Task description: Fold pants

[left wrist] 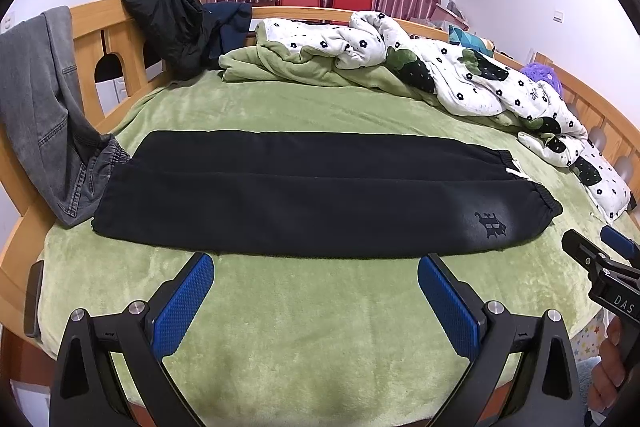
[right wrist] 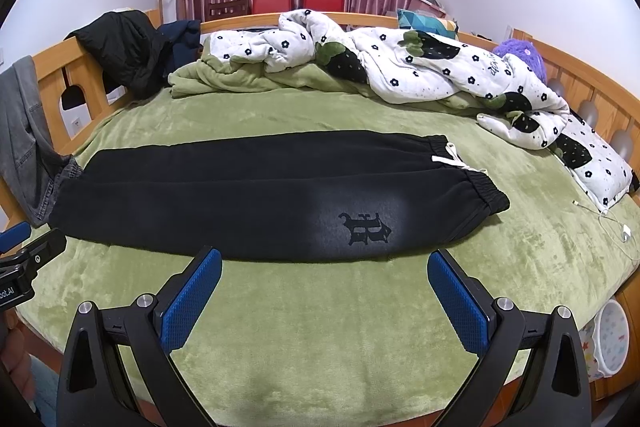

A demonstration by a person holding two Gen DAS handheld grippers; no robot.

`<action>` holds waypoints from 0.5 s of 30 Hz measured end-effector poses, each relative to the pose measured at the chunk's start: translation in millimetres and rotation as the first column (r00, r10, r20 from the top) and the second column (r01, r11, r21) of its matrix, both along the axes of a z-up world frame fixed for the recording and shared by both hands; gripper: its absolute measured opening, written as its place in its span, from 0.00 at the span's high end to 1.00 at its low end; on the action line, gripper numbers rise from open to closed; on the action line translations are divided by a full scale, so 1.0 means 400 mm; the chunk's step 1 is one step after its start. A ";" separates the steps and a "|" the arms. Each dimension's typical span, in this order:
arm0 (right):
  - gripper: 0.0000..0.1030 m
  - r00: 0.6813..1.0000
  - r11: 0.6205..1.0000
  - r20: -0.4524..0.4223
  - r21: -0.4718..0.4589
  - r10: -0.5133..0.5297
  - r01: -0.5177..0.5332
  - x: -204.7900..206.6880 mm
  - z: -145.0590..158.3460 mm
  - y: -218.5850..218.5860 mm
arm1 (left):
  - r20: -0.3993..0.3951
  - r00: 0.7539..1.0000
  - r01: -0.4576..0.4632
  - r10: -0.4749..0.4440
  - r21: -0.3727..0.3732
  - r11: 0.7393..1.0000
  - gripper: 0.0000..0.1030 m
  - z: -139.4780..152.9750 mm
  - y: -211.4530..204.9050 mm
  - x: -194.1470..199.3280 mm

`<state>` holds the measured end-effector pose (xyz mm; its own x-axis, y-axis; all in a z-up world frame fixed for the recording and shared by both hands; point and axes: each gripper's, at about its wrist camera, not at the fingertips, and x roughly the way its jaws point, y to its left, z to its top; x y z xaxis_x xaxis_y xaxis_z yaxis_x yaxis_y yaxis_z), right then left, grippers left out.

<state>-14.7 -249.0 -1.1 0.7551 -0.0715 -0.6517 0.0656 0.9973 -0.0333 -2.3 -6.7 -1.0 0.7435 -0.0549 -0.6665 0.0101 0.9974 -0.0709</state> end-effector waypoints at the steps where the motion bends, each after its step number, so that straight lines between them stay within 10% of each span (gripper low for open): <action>1: 0.01 1.000 1.000 0.001 0.000 -0.001 0.001 0.000 0.000 0.000 | 0.000 1.000 0.000 0.000 0.000 1.000 0.00 0.000 -0.001 -0.001; 15: 0.01 1.000 1.000 0.008 -0.001 -0.004 0.004 -0.001 0.003 0.000 | 0.000 1.000 0.000 0.000 -0.003 1.000 0.00 0.001 -0.002 -0.001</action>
<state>-14.9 -248.9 0.0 0.7599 -0.0752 -0.6457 0.0701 0.9970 -0.0336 -2.6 -7.5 -0.8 0.7436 -0.0569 -0.6662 0.0104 0.9972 -0.0735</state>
